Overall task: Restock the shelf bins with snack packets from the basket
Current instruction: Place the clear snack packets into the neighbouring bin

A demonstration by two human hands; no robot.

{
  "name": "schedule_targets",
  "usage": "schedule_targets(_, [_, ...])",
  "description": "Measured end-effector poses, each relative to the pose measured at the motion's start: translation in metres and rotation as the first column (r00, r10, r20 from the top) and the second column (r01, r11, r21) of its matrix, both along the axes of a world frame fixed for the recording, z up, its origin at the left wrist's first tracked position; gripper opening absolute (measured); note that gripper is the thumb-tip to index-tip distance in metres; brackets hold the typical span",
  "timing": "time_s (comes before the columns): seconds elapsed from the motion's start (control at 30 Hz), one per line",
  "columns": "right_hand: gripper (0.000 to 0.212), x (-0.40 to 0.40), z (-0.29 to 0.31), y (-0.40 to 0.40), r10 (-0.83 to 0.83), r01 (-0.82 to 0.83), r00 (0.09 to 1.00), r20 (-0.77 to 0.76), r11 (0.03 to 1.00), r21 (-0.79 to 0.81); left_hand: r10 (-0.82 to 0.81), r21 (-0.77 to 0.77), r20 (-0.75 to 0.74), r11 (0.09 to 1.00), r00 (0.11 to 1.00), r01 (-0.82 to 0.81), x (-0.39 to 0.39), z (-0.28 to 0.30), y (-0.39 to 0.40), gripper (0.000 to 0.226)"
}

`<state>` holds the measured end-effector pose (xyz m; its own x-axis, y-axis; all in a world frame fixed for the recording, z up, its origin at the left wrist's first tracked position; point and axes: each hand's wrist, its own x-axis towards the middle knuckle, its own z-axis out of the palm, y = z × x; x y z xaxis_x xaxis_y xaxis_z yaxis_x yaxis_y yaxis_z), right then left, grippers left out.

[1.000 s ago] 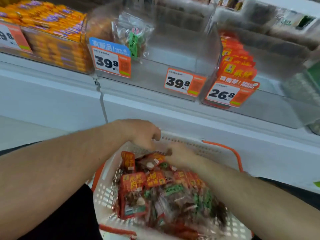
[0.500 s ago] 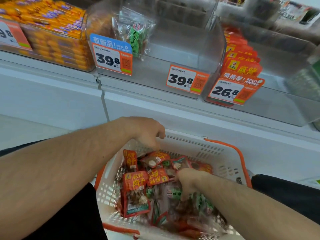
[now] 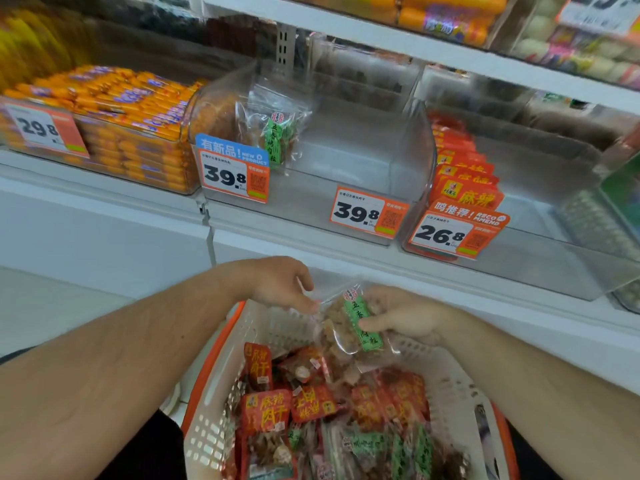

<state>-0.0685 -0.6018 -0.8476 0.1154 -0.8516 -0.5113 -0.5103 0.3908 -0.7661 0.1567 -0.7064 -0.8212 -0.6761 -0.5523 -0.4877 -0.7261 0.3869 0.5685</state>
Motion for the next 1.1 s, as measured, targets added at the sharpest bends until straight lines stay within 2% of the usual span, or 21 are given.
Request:
schedule_targets(0.07, [0.044,0.005,0.009,0.002,-0.096,0.095,0.992,0.081,0.995,0.016,0.167,0.050,-0.119,0.986,0.979,-0.162,0.005,0.006,-0.005,0.054])
schedule_targets(0.17, [0.028,0.010,0.018,0.001,-0.114,0.120,0.988,0.103,0.991,-0.055,0.362,0.152,-0.268,0.931,0.893,-0.332,0.012,0.018,-0.010,0.051])
schedule_targets(0.33, [0.004,0.028,0.044,-0.005,-0.121,0.168,0.964,0.237,0.967,-0.193,0.513,0.371,-0.512,0.856,0.689,-0.361,0.015,0.038,-0.010,0.012])
schedule_targets(0.4, [0.021,0.034,0.052,-0.008,-0.131,0.189,0.960,0.249,0.955,-0.227,0.551,0.394,-0.596,0.835,0.584,-0.385,0.017,0.047,-0.010,0.008])
schedule_targets(0.5, [0.016,0.043,0.065,-0.014,-0.167,0.245,0.938,0.303,0.939,-0.241,0.585,0.406,-0.695,0.799,0.417,-0.445,0.017,0.060,-0.009,0.006])
schedule_targets(0.6, [0.008,0.054,0.081,-0.024,-0.201,0.289,0.919,0.339,0.929,-0.231,0.572,0.382,-0.761,0.778,0.308,-0.499,0.019,0.071,-0.010,0.011])
schedule_targets(0.67, [0.017,0.059,0.090,-0.033,-0.218,0.300,0.910,0.352,0.933,-0.197,0.561,0.375,-0.792,0.758,0.239,-0.534,0.021,0.078,-0.011,0.014])
schedule_targets(0.73, [0.012,0.065,0.100,-0.040,-0.227,0.300,0.889,0.398,0.945,-0.132,0.578,0.395,-0.806,0.686,0.127,-0.611,0.026,0.082,-0.016,0.023])
schedule_targets(0.8, [0.006,0.071,0.111,-0.047,-0.259,0.309,0.827,0.498,0.951,-0.019,0.542,0.343,-0.840,0.571,0.028,-0.746,0.036,0.082,-0.026,0.026])
schedule_targets(0.83, [0.011,0.073,0.117,-0.052,-0.291,0.326,0.781,0.552,0.945,0.037,0.493,0.265,-0.870,0.501,0.020,-0.824,0.042,0.080,-0.033,0.022])
schedule_targets(0.87, [0.014,0.074,0.124,-0.058,-0.330,0.353,0.735,0.592,0.932,0.080,0.439,0.141,-0.895,0.441,0.076,-0.886,0.050,0.077,-0.039,0.017])
schedule_targets(0.9, [0.015,0.075,0.130,-0.067,-0.370,0.392,0.688,0.624,0.913,0.109,0.396,-0.022,-0.898,0.395,0.191,-0.919,0.056,0.076,-0.045,0.022])
schedule_targets(0.93, [0.015,0.075,0.137,-0.076,-0.403,0.428,0.653,0.641,0.895,0.126,0.371,-0.186,-0.870,0.362,0.325,-0.913,0.062,0.074,-0.051,0.038])
schedule_targets(1.0, [0.011,0.077,0.150,-0.095,-0.434,0.482,0.630,0.644,0.869,0.114,0.378,-0.388,-0.774,0.351,0.508,-0.852,0.069,0.072,-0.060,0.069])
schedule_targets(1.1, [0.007,0.080,0.160,-0.131,-0.466,0.555,0.693,0.550,0.832,0.005,0.439,-0.488,-0.631,0.417,0.640,-0.767,0.068,0.067,-0.068,0.100])
